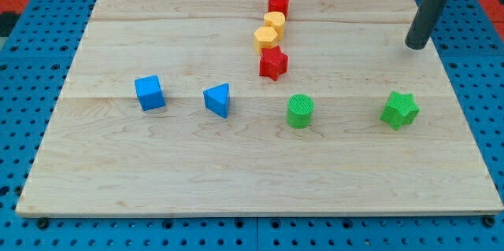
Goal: Move the green star to the centre right of the board
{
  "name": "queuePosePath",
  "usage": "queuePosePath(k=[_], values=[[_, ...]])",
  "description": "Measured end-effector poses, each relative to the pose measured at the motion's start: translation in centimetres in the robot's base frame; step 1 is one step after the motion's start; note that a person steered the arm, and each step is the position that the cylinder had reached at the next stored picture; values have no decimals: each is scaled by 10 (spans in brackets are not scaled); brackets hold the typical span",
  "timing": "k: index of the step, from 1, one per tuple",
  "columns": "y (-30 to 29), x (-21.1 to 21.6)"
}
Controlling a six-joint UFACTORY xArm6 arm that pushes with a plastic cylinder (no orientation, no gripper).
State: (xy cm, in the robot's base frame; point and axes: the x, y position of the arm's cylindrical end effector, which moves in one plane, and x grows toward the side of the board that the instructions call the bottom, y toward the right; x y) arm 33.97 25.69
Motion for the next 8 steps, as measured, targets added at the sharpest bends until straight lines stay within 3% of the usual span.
queuePosePath(k=[5, 6, 7, 8], values=[[-7, 4], [-15, 26], [-60, 60], [-77, 121]])
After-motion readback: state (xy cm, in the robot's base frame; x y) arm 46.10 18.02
